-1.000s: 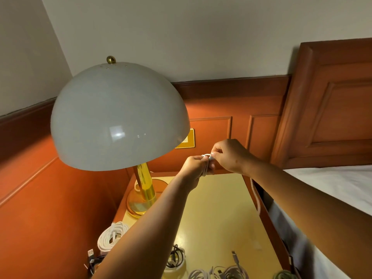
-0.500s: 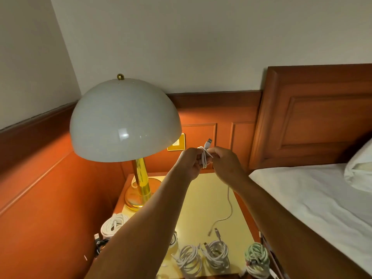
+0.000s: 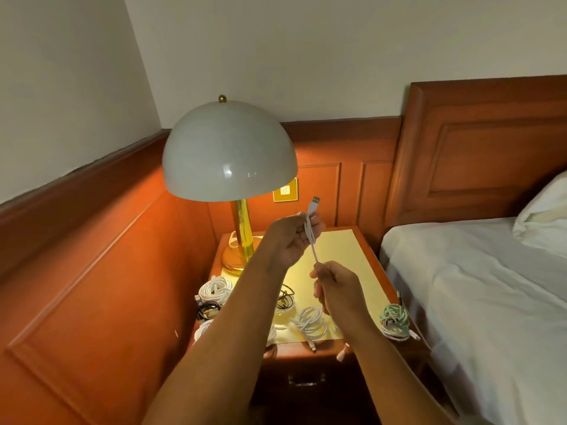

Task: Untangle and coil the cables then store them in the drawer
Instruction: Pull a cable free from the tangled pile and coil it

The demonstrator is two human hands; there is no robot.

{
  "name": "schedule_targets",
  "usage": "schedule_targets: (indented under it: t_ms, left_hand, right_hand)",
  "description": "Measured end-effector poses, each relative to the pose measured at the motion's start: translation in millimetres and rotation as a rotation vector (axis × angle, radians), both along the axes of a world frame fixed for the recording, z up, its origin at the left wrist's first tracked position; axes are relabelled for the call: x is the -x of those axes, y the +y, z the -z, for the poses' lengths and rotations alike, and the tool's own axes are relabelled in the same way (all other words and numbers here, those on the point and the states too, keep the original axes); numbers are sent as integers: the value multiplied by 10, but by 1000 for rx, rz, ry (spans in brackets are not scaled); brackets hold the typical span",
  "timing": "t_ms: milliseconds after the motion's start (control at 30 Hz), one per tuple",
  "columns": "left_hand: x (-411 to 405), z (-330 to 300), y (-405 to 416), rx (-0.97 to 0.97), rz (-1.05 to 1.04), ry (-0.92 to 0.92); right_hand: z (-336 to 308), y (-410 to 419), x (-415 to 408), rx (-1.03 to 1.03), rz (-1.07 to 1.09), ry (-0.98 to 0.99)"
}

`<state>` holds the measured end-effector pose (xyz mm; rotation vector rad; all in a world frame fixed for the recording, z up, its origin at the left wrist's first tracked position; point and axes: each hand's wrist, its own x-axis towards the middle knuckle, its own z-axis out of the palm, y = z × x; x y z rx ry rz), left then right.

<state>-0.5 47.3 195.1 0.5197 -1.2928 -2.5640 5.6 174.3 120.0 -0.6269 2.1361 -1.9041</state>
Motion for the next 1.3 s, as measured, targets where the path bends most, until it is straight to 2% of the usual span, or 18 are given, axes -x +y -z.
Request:
schedule_targets:
  t_ms: [133,300,433,633,800,933,1033,1133,1200,1300]
  left_hand:
    - [-254,29,-6,-4,0,11]
    - [-481,110,-78,15,44,64]
    - [-637,166,-132,179,85,96]
    - [-774,330,-140,367,179,62]
    - [-745,462,-136,474,243,10]
    - [-677,602,-153,523,216,-65]
    - [-603,675,-123,545,128,-115]
    - [-539,730,-73,441,-6,-125]
    - [-505,748,-51,257,-54,-121]
    - [-493,731,-70,-84,-103,-122]
  right_hand:
    - [161,57,-125,61,-186,-173]
    - [256,18,54,-79,-176,-141]
    - [101,-39,275,-332,-126,76]
    - [-360,-164,677,-495,-311,307]
    - [-771,-201,743,-721,-258,667]
    - [-920,-216,528,-713,-229,702]
    - [-788,-213,328,-694,-232,688]
    - [-500,-170,151,-606,-201,629]
    - [-278,-140,-2,-474,-171,513]
    - [23,-78,-200,-276,-141,214]
